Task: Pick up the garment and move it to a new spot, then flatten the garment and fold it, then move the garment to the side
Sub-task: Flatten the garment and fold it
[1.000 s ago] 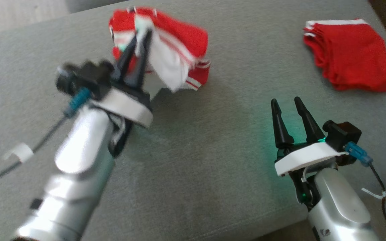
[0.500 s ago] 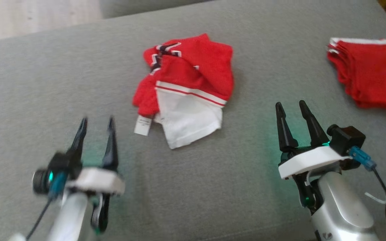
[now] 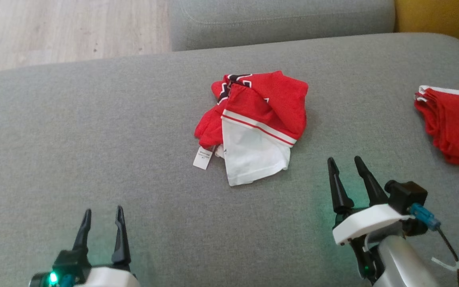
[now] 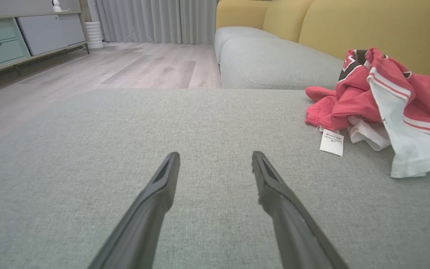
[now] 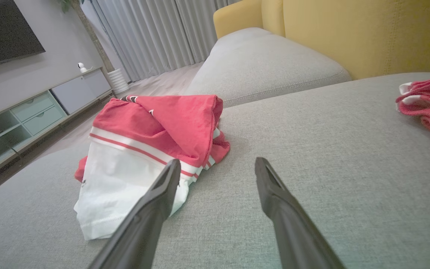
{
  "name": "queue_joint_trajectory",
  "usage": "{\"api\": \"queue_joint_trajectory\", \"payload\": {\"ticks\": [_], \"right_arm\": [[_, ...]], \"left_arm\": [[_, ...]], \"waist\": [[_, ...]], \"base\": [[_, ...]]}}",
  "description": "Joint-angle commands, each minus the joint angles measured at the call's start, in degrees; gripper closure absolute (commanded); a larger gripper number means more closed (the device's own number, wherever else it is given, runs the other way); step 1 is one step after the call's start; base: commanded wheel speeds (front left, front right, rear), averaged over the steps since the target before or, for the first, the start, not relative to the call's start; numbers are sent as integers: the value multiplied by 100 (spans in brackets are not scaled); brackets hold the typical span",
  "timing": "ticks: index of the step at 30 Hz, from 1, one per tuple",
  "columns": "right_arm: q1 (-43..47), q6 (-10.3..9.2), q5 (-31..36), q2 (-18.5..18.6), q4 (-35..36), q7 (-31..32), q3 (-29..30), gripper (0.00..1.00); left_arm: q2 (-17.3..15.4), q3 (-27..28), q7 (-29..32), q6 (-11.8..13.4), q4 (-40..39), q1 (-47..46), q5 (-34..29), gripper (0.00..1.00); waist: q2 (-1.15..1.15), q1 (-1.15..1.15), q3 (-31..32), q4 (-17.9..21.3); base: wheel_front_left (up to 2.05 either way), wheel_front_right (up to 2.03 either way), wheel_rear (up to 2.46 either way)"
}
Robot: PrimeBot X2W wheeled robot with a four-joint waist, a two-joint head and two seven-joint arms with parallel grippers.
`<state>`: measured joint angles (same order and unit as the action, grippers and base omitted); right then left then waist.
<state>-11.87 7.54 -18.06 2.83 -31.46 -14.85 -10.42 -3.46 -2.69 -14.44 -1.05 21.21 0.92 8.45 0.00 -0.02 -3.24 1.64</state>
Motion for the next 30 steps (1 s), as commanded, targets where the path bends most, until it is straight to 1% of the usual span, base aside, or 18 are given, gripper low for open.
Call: {"api": "queue_joint_trajectory", "payload": {"ticks": [1,5,8,11,14,19,23,26,28,29,30], "right_arm": [[-111,-5,35,5,153,-15,-127,0],[-149,-5,160,5,162,-15,-379,0],[-305,-5,246,5,156,-15,-843,0],[-554,-5,235,5,-28,-15,-1328,0],[-875,-5,269,5,-331,-15,-1713,0],[-1340,-5,400,5,-1133,-15,-2044,0],[-1555,-5,422,5,-1801,107,-2150,0],[-1609,-5,394,5,-2200,222,-2093,0],[-1617,-5,331,5,-2330,204,-2112,35],[-1626,-5,299,5,-2371,187,-2125,100],[-1637,-5,263,5,-2398,166,-2130,100]], "left_arm": [[-4,211,-55,-11,-212,-179,-58,0],[38,152,-55,-105,-195,-205,-101,0],[51,17,-55,-171,-167,-322,-128,0],[55,-181,-55,-216,-148,-438,-34,0],[56,-394,-55,-213,-140,-511,69,0],[57,-634,-55,-198,-74,-571,183,0],[57,-706,-55,-170,-57,-598,283,0],[57,-736,-56,-145,-66,-632,338,0],[57,-742,-56,-123,-82,-652,364,0],[57,-743,-56,-108,-84,-663,376,0],[57,-743,-56,-101,-82,-675,384,0]], "waist": [[0,2,20,-23],[0,2,-51,-153],[0,2,-157,-351],[0,2,-297,-628],[0,2,-443,-924],[0,2,-688,-1380],[0,2,-840,-1603],[0,2,-914,-1663],[0,2,-944,-1656],[0,2,-951,-1632],[0,2,-954,-1599]], "base": [[0,0,0],[0,0,0],[0,0,0],[0,0,0],[0,0,0],[0,0,0],[0,0,0],[0,0,0],[0,0,0],[0,0,0],[0,0,0]]}}
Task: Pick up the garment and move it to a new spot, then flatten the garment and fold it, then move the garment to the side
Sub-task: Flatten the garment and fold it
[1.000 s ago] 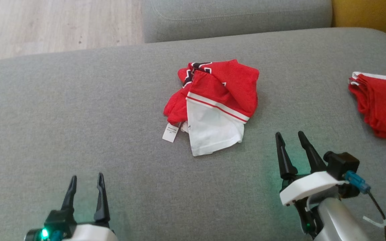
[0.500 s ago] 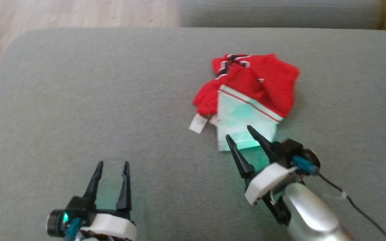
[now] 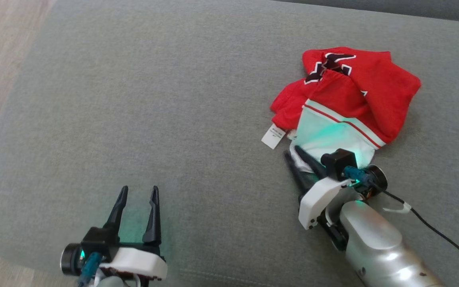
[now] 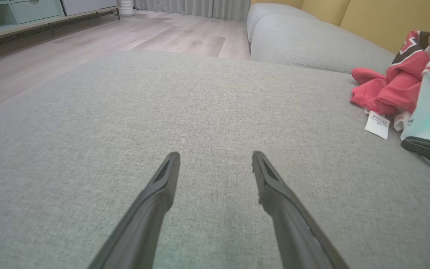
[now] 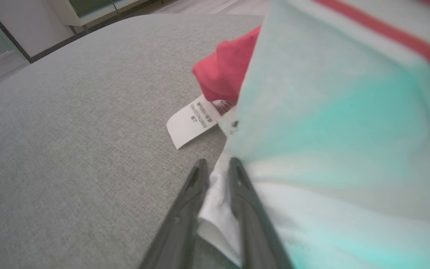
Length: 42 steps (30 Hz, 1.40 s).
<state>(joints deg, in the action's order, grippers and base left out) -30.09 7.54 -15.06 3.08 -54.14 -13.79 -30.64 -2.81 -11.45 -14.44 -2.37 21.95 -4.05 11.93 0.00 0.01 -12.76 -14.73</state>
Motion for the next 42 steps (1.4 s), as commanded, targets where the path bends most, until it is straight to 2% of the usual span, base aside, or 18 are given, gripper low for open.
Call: {"api": "queue_joint_trajectory", "payload": {"ticks": [1,7,10,12,14,15,16,20,24,28,32,35,42], "right_arm": [[168,-5,-66,-20,-160,46,-118,100],[73,-5,-314,-20,-6,-77,-169,100],[51,-5,-597,-20,498,-113,-296,100],[-35,-5,-787,-20,1104,-116,-349,100],[-204,-5,-935,-20,1734,-118,-381,100],[-204,-5,-935,-20,1734,-118,-381,100],[-335,-5,-987,-20,2020,-118,-380,100],[-1099,-5,-1335,-20,2966,-119,-348,100],[-2046,-5,-1536,-20,3405,-119,-84,100],[-2785,-5,-1454,-20,3553,-120,399,100],[-3044,-5,-957,-20,3371,-120,768,100],[-2797,-5,-517,45,3006,-120,1104,100],[-1310,-5,-158,832,2469,-120,1818,100]], "left_arm": [[-8,136,-56,35,-155,-190,40,0],[-7,143,-56,13,-150,-274,22,0],[-7,110,-56,-8,-156,-309,9,0],[-7,69,-56,-12,-159,-326,14,0],[-7,4,-56,-15,-142,-330,36,0],[-7,4,-56,-15,-142,-330,36,0],[-7,-32,-56,-18,-138,-327,51,0],[-7,-139,-56,-6,-106,-244,122,0],[-7,-165,-56,17,-45,-110,166,0],[-7,-110,-56,43,-6,17,191,0],[-7,-32,-56,78,-29,72,226,0],[-7,11,-56,84,-72,43,225,0],[-7,62,-56,39,-120,-101,143,0]], "waist": [[0,-1,1,79],[0,-1,52,361],[0,-1,105,446],[0,-1,151,460],[0,-1,216,422],[0,-1,216,422],[0,-1,250,389],[0,-1,394,165],[0,-1,517,-69],[0,-1,600,-122],[0,-1,601,71],[0,-1,546,320],[0,-1,347,881]], "base": [[0,0,0],[0,0,0],[0,0,0],[0,0,0],[0,0,0],[0,0,0],[0,0,0],[0,0,0],[0,0,0],[0,0,0],[0,0,0],[0,0,0],[0,0,0]]}}
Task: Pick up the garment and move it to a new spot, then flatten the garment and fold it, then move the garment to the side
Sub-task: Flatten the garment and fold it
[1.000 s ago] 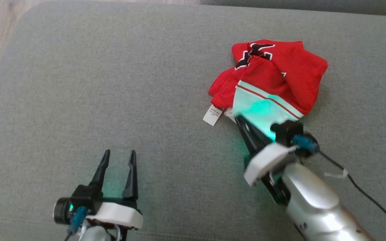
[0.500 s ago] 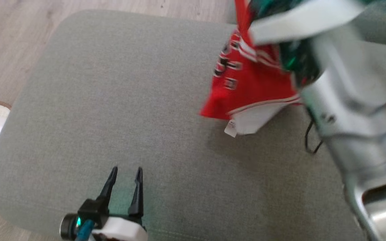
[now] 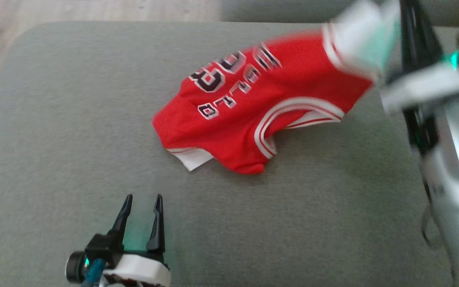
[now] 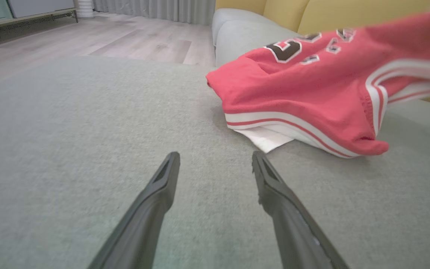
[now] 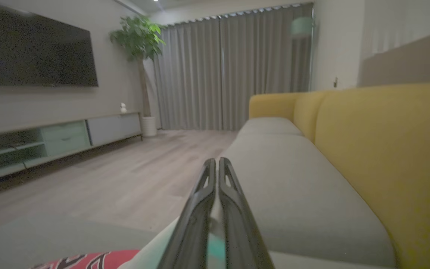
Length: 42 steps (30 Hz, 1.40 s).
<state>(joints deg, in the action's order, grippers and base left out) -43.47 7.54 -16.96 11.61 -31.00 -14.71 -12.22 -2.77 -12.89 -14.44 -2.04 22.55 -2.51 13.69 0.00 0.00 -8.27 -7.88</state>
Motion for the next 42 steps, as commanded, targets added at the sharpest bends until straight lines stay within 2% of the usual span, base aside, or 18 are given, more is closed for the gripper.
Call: {"api": "queue_joint_trajectory", "payload": {"ticks": [1,2,3,4,9,13,19,25,30,34,42], "right_arm": [[534,-5,93,124,16,-29,200,100],[775,-5,141,168,-84,-29,345,81],[989,-5,178,179,-187,-29,512,11],[1173,-5,210,161,-245,-29,713,0],[1807,-5,687,-111,-124,-29,1514,0],[2096,-5,924,-481,137,-29,1582,0],[2322,-5,957,-717,282,-29,1065,0],[2553,-5,753,-833,101,-29,-208,0],[2432,-5,301,-859,-467,-29,-1239,0],[2130,-5,107,-866,-816,-29,-1534,0],[1823,-5,-117,-871,-1333,-29,-1621,0]], "left_arm": [[-10,225,-56,-4,-173,-279,-73,0],[-10,242,-56,-7,-165,-283,-91,0],[-10,259,-56,-11,-161,-283,-108,0],[-10,274,-56,-16,-156,-282,-123,0],[-10,327,-56,-57,-144,-327,-185,0],[-10,314,-56,-78,-116,-382,-183,0],[-10,218,-56,-91,-111,-379,-134,0],[-10,142,-56,-77,-90,-289,-83,0],[-10,42,-56,-84,-81,-278,-52,0],[-10,-40,-56,-64,-84,-265,-17,0],[-10,-88,-56,-45,-76,-234,18,0]], "waist": [[0,0,-126,345],[0,0,-129,422],[0,0,-126,492],[0,0,-125,559],[0,0,-122,825],[0,0,-98,896],[0,0,-42,788],[0,0,-3,472],[0,0,-51,93],[0,0,-118,-209],[0,0,-238,-579]], "base": [[0,0,0],[0,0,0],[0,0,0],[0,0,0],[0,0,0],[0,0,0],[0,0,0],[0,0,0],[0,0,0],[0,0,0],[0,0,0]]}}
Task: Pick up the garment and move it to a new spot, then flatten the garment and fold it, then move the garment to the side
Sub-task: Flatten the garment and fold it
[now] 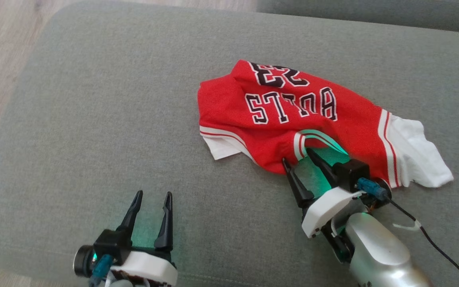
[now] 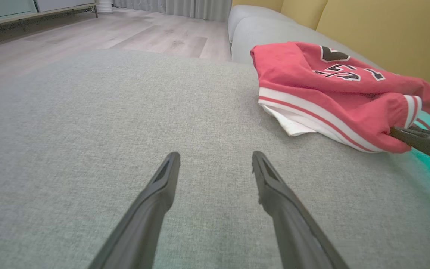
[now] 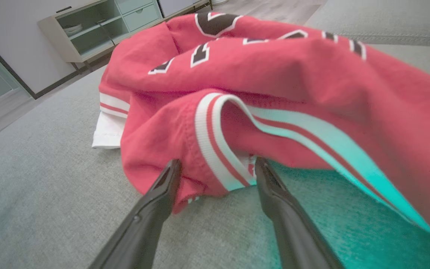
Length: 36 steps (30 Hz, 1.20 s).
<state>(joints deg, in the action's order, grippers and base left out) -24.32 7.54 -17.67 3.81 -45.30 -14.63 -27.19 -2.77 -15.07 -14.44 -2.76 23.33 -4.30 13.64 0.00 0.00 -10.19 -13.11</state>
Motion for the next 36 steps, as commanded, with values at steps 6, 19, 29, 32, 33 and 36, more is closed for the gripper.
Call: {"api": "queue_joint_trajectory", "payload": {"ticks": [6,19,29,32,33,36], "right_arm": [[-218,-5,-126,-92,31,-37,-193,57],[-815,-5,-179,169,2230,-37,661,100],[-2970,-5,-392,592,2364,-37,-105,100],[-3419,-5,-583,556,2254,-37,-301,100],[-3500,-5,-665,524,2212,-37,-229,100],[-3535,-5,-708,572,2101,-37,7,100]], "left_arm": [[-10,123,-56,57,-189,-90,63,0],[-10,166,-56,71,-196,-92,138,0],[-10,-56,-56,110,-185,28,382,0],[-10,-18,-56,159,-171,159,414,0],[-10,8,-56,168,-167,205,405,0],[-10,98,-56,172,-173,313,376,0]], "waist": [[0,0,-146,-65],[0,0,104,211],[0,0,497,-482],[0,0,582,-712],[0,0,600,-763],[0,0,638,-816]], "base": [[0,0,0],[0,0,0],[0,0,0],[0,0,0],[0,0,0],[0,0,0]]}}
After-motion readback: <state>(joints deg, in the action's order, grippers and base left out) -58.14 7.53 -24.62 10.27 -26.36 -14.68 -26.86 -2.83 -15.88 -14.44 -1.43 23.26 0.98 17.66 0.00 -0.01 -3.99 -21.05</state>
